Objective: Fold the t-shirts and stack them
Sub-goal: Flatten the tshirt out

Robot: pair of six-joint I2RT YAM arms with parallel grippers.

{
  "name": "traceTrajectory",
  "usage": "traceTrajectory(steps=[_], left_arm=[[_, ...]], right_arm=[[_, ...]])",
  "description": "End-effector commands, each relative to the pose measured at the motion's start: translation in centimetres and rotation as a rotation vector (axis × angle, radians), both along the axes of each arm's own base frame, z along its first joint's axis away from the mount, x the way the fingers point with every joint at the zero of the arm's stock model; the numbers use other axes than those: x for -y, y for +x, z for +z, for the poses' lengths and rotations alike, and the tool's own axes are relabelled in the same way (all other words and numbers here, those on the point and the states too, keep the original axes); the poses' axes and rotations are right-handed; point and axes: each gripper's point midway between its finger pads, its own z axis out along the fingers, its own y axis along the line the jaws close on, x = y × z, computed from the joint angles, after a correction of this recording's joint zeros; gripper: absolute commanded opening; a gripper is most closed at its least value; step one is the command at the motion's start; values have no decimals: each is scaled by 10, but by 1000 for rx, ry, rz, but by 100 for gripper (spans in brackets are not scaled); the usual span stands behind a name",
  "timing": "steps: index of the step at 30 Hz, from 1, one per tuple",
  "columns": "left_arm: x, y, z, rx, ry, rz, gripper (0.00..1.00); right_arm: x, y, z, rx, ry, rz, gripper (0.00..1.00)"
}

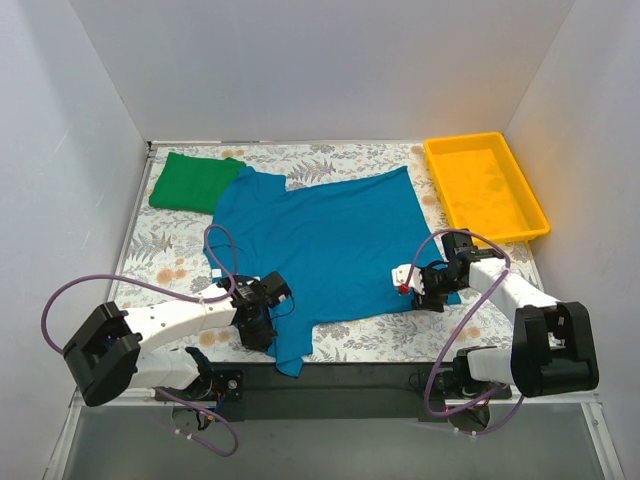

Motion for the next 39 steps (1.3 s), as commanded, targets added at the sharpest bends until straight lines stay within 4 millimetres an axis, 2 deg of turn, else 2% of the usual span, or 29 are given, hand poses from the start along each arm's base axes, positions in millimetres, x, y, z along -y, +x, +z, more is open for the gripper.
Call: traceTrajectory(steps=[1,7,14,18,23,25,27,33,39], left_arm=[[0,-9,9,-15,-21,10,0],[-4,-11,14,-6,-32,23,0],[-2,-13,18,-3,-51,19,0],[0,-14,23,-4,-71,15,0],[5,-16,28,-6,-114,8,0],[7,-16,30,1,-128,7,0],[10,-21,33,-22,-155,-4,0],[11,-36,37,-70,-208,-29,0],[16,-50,50,-104,-282,-59,0]], right_arm=[[-6,8,5,-1,10,34,64],[-3,5,-11,-64,-45,40,55],[11,-10,-26,-112,-122,26,28],[19,-20,-23,-92,-153,43,11],[28,-34,-13,-117,-203,58,8],[32,-51,-11,-172,-217,92,5],[33,-59,-9,-180,-223,104,1],[40,-79,-6,-171,-246,133,1],[44,-97,4,-181,-258,166,1]])
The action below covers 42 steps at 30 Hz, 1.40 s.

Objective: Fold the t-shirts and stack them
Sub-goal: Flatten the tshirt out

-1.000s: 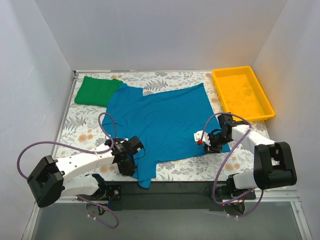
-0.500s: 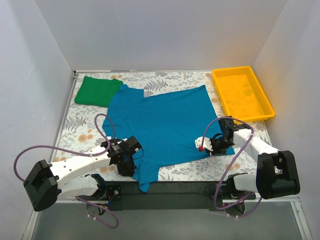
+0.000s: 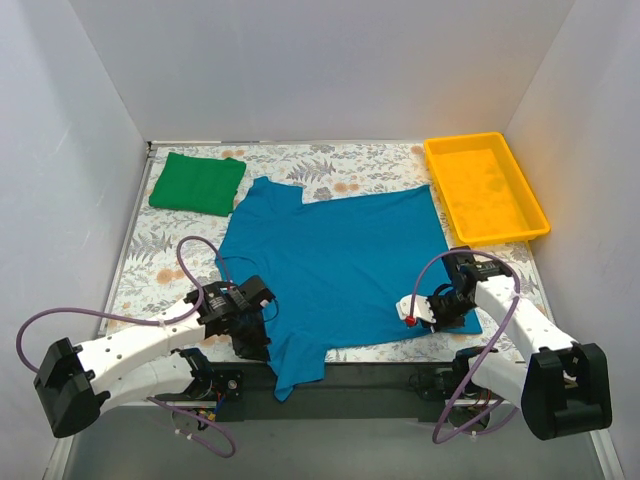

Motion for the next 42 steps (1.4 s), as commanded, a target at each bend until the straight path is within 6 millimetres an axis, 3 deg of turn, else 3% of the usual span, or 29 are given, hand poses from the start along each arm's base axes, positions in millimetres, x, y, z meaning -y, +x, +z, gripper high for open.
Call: traceTrajectory(steps=[1,16,33,42], left_arm=[[4,-15,13,-48,-65,-32,0],[11,-34,40,-98,-140,-104,0],[1,-57,49,-174,-126,-151,0],[4,-65,64,-210,-161,-195,0]], right_arm=[[8,-28,5,-70,-31,43,1],[5,-54,32,-71,16,65,1],[6,-48,40,-31,-7,46,1],[-3,-32,61,46,39,37,1]])
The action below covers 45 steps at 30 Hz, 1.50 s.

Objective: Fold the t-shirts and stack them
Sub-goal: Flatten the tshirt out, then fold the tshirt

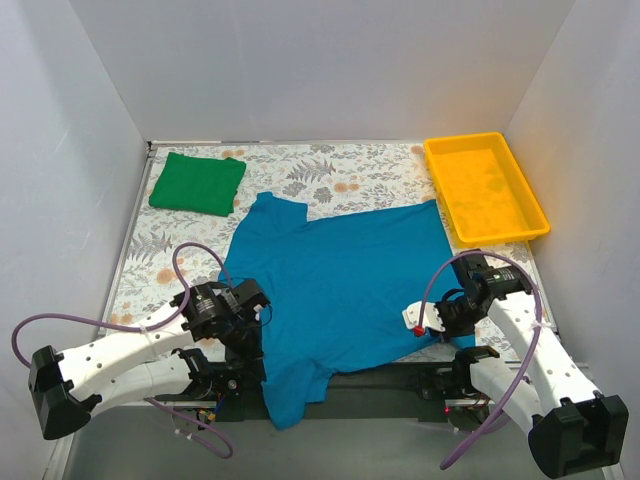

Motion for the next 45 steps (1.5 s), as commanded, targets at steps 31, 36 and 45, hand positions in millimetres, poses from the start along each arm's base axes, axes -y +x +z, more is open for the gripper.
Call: traceTrajectory(steps=[31,36,45], left_arm=[[6,335,122,1101,16,66,98],[-24,404,93,1065,-12,108,98],[-62,498,16,948,-83,132,76]], right_arm=[[-93,203,108,-56,588,-680,61],[-69,211,101,-235,759,-740,61],[-59,191,73,-270,785,-733,61]])
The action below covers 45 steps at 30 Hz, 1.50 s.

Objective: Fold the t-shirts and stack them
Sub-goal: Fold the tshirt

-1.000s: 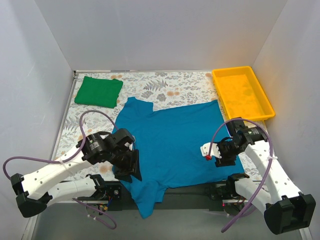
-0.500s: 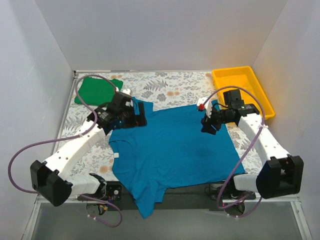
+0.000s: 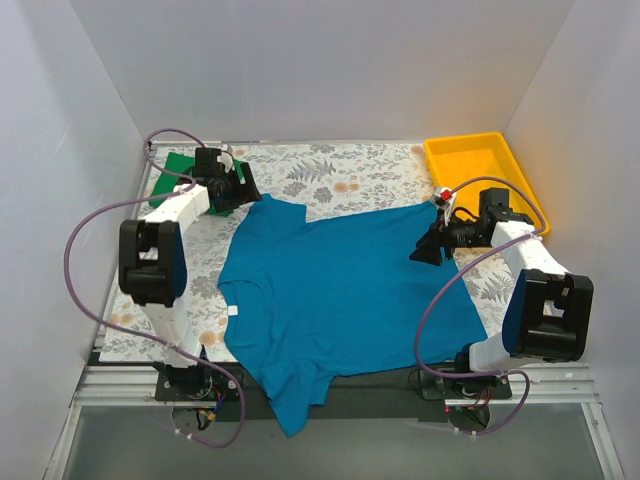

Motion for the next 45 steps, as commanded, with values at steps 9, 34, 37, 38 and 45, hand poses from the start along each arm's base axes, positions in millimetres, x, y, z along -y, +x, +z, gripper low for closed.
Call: traceTrajectory(steps=[9,34,37,38,45], left_arm=[[0,81,-30,-24,-88,-83,50],[25,58,-84,-211,-87,-123,25],[22,61,-87,-214,-51,-101,15],[21,62,-86,-211,-48,-97,12],[22,74,-49,-121,-52,-87,0]], right_arm=[[-8,2,19,67,85,45,61],[-2,4,17,63,84,24,60],[-1,4,18,66,86,21,60],[-1,4,18,66,86,21,60],[0,4,17,63,86,19,60]])
